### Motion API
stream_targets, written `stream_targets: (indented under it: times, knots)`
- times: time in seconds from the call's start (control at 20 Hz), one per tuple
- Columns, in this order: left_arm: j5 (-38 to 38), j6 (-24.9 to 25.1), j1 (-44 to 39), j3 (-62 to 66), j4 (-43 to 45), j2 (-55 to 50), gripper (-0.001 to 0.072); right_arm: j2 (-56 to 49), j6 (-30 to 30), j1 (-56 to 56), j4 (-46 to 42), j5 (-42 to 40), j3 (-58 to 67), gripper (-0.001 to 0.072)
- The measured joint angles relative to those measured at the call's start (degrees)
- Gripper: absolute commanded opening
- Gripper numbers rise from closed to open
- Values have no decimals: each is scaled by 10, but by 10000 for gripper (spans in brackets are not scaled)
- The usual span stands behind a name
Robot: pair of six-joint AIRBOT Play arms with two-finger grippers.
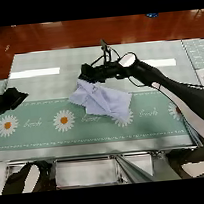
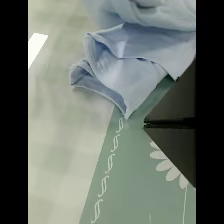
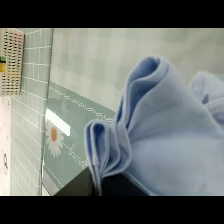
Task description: Fold the shirts.
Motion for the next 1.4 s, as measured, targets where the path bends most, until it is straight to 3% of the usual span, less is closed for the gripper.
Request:
stream_targets:
  times: [0.25,0.4,0.65,0.75,0.85,1.0,1.15,1.4]
  knots:
    - [7,1,1,-6,-2,-1,20,-15,-7,-19,3,42,13,408]
    - [19,0,1,-7,-13,-9,19,28,-9,-94,-37,131,15,408]
    - [29,0,1,-7,-31,-17,19,207,69,-245,-293,258,-39,417]
    - [31,1,0,-7,-34,-18,20,301,114,-292,-388,256,-133,417]
    - [31,1,-3,-7,-35,-19,19,383,148,-326,-413,217,-256,417]
    - [32,2,-15,-7,-37,-19,19,439,161,-342,-362,138,-422,417]
    - [32,2,-30,-7,-37,-19,20,426,139,-312,-273,63,-512,417]
    - [32,2,-42,-7,-36,-19,19,313,17,-250,-59,-16,-552,417]
